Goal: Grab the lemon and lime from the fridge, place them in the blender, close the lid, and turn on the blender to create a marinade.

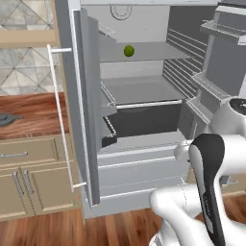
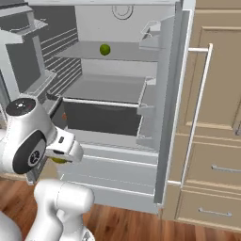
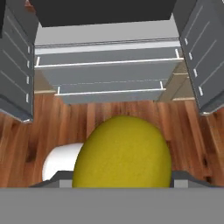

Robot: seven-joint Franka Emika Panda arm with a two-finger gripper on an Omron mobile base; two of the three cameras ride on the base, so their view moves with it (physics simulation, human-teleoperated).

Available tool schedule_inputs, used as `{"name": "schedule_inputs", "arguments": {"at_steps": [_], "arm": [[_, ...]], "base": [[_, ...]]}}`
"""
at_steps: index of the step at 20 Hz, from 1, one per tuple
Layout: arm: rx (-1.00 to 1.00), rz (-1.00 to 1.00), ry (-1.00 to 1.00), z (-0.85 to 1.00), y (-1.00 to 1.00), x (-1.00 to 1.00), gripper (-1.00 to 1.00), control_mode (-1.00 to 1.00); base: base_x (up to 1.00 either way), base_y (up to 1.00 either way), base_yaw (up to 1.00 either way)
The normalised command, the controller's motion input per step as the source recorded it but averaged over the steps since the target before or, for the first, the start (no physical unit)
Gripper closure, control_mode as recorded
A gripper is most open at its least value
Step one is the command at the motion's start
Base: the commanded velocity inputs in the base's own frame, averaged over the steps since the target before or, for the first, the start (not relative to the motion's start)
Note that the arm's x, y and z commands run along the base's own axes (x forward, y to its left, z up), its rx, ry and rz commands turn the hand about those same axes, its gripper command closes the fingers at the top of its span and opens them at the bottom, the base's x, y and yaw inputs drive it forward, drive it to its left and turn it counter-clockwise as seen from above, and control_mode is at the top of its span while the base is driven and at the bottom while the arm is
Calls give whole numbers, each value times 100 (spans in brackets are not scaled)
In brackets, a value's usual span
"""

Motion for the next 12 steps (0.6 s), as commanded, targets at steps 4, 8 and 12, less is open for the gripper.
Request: {"name": "schedule_inputs", "arguments": {"at_steps": [4,8,12], "arm": [[0,0,0,0,0,0,100,100],[0,0,0,0,0,0,100,100],[0,0,0,0,0,0,100,100]], "base": [[-100,31,2],[-76,96,5],[-37,100,6]]}}
